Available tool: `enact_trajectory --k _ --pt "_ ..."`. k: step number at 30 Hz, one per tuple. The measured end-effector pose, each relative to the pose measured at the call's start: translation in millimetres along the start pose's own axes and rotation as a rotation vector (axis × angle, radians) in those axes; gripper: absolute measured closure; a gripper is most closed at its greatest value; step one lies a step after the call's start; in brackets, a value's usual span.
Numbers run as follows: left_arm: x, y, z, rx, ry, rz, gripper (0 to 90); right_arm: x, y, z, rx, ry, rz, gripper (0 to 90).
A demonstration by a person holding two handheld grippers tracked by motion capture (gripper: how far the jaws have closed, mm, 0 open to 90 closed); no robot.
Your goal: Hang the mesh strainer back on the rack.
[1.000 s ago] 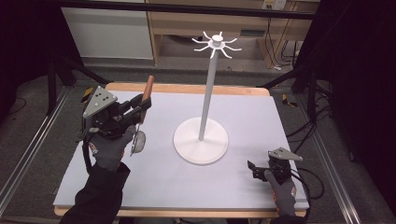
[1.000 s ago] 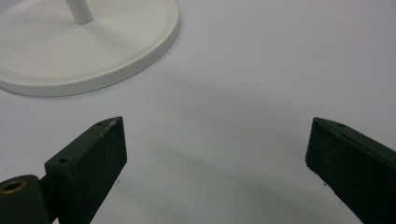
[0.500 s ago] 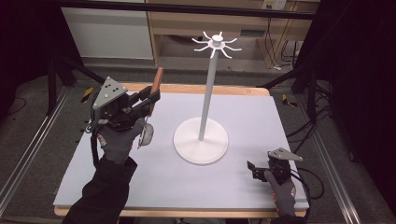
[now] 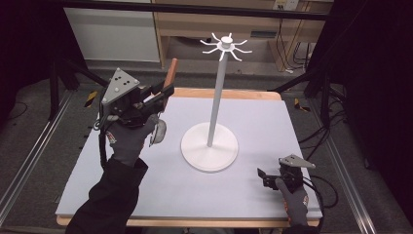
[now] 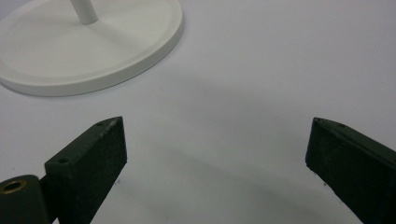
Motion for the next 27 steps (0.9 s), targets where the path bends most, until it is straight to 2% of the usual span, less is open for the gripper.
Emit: enact_trajectory --k 9,10,18,27 --pt "5.7 7.4 4.1 0.015 -0.004 0.011 70.6 0.0 0.2 -0.2 0.005 0.001 0.001 5.7" --pt "7.1 7.7 6.6 0.008 -0.017 0.011 70.6 0.1 0.0 0.0 0.003 0.0 0.0 5.7" --pt "11.4 20.1 15.9 0.024 -0.031 0.029 70.6 0.5 -0.1 -0.6 0.012 0.001 -0.002 5.7" --pt "19.5 25.5 19.9 0.048 -0.025 0.021 70.6 0.0 0.3 -0.4 0.01 0.003 0.002 5.7"
Point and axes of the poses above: each handheld gripper's, and its own axes: x roughly forward along the jaws, y roughly out of its top, z roughly to its right, the point moved 10 cm from there along x, roughly forward along the jaws, and after that the axes turned 9 degrees about -y, right-handed, at the moved point
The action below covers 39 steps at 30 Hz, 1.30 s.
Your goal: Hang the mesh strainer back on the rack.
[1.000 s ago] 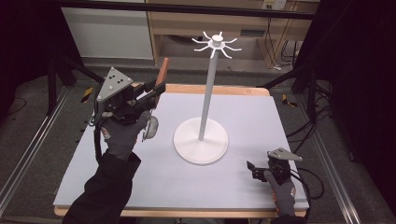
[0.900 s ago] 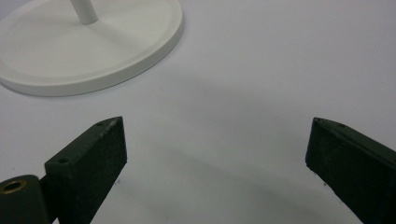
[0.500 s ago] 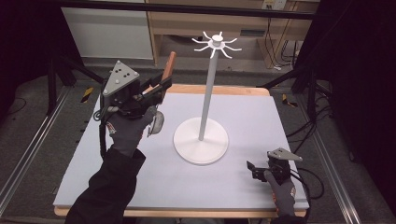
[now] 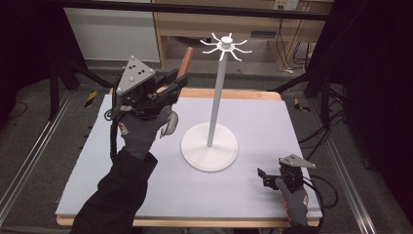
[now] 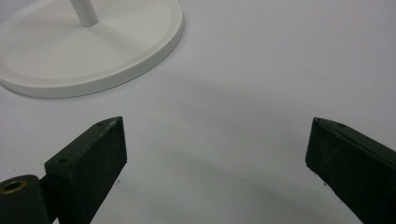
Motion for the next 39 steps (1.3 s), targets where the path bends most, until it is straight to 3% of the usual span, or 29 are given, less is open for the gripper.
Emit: enact_trajectory --k 4,15,39 --pt "4.8 -1.0 1.7 0.016 0.0 -0.008 70.6 0.3 0.0 0.0 -0.005 0.0 0.001 5.7" --pt "12.1 0.5 -2.0 0.003 -0.002 -0.011 70.6 0.7 0.0 -0.1 -0.003 0.003 -0.003 5.7" --pt "28.7 3.5 1.0 0.026 -0.009 -0.039 70.6 0.8 0.1 0.4 -0.003 0.001 -0.003 5.7"
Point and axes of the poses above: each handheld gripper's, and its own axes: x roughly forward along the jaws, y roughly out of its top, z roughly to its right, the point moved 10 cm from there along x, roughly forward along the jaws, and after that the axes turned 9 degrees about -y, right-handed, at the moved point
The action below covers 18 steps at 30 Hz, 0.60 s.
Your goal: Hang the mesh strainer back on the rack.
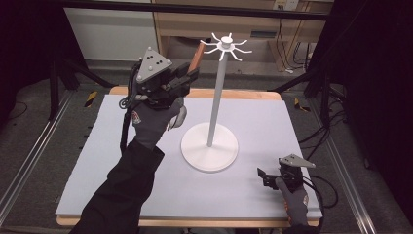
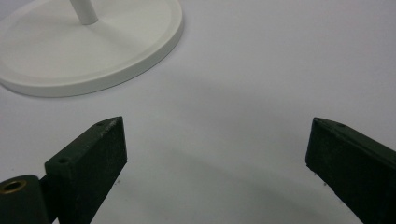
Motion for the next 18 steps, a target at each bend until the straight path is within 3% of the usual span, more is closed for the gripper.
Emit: enact_trajectory --k 18 --pt "11.2 0.8 5.0 0.004 0.003 -0.005 70.6 0.1 0.2 0.1 -0.001 0.001 0.0 5.7"
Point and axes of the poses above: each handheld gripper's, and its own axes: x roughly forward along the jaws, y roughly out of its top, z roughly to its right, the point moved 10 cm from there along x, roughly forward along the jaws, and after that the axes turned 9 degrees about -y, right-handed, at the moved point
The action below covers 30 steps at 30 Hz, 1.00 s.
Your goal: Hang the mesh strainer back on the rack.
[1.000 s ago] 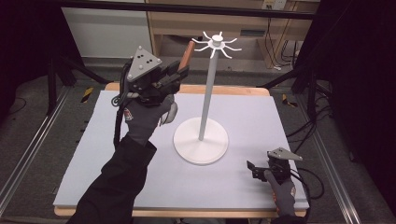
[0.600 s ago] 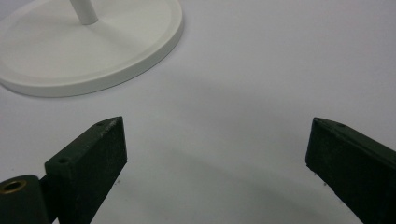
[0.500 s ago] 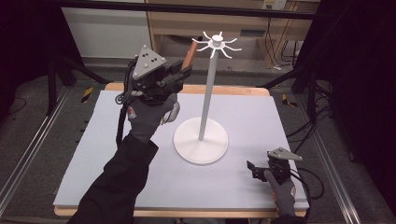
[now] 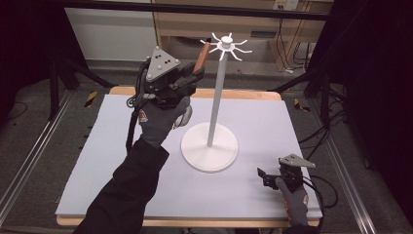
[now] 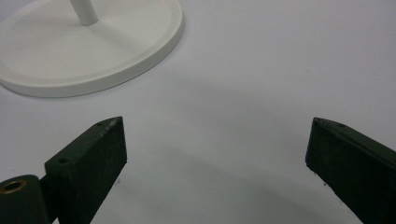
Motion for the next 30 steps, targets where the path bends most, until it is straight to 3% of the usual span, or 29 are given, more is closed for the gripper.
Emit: enact_trajectory --k 20,23,30 --pt "8.2 -1.2 2.0 0.032 0.043 -0.026 70.6 0.2 -0.1 -0.1 0.0 0.001 0.0 5.7" --pt "13.2 -5.4 2.7 0.032 0.038 -0.054 70.6 0.3 0.3 0.6 0.0 -0.002 0.002 5.7" --pt "18.6 -8.0 3.3 0.033 0.043 -0.043 70.6 0.0 0.5 0.5 0.002 0.002 0.004 5.7"
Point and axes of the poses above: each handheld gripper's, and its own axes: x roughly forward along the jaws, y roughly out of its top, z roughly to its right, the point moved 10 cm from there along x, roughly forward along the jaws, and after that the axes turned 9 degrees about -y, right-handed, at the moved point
